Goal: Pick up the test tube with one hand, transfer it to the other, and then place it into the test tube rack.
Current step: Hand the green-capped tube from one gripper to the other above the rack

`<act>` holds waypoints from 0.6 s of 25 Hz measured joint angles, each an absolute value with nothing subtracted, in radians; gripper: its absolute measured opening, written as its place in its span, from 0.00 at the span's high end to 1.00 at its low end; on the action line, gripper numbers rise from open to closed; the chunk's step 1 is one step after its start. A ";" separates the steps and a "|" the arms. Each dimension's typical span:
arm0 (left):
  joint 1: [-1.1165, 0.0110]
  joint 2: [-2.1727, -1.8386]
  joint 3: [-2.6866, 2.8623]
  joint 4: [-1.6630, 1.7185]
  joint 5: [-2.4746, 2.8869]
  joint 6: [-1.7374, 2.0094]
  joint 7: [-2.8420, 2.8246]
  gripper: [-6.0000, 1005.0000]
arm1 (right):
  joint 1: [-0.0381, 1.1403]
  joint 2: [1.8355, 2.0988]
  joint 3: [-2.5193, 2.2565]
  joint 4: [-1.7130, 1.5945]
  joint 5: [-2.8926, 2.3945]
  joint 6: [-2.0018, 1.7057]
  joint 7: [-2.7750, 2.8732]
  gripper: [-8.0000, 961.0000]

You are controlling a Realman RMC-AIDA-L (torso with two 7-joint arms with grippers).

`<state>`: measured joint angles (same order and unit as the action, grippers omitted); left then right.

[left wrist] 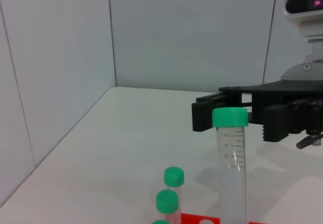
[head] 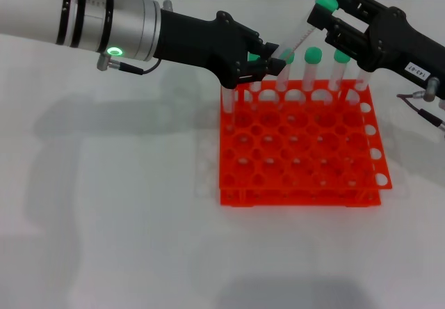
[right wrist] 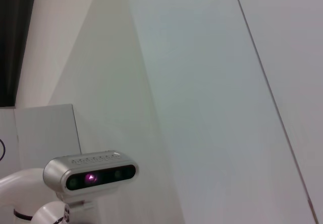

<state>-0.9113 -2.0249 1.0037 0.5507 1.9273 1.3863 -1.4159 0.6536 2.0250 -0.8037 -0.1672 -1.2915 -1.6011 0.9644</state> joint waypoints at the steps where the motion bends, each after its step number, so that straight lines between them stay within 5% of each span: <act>1: -0.912 -2.025 1.004 0.551 1.928 1.386 -1.416 0.71 | 0.655 2.025 -0.804 -0.167 -1.292 -1.601 0.964 0.18; 5: -0.912 -2.029 1.005 0.551 1.929 1.385 -1.412 0.71 | 0.664 2.024 -0.804 -0.163 -1.296 -1.602 0.972 0.34; 8: -0.913 -2.032 1.005 0.551 1.932 1.385 -1.410 0.70 | 0.666 2.025 -0.804 -0.163 -1.298 -1.602 0.977 0.58; 15: -0.915 -2.034 1.005 0.551 1.935 1.382 -1.411 0.70 | 0.669 2.025 -0.811 -0.163 -1.297 -1.603 0.979 0.73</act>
<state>-0.9146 -2.0340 1.0048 0.5506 1.9350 1.3823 -1.4105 0.6686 2.0247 -0.8111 -0.1632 -1.2972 -1.6032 0.9787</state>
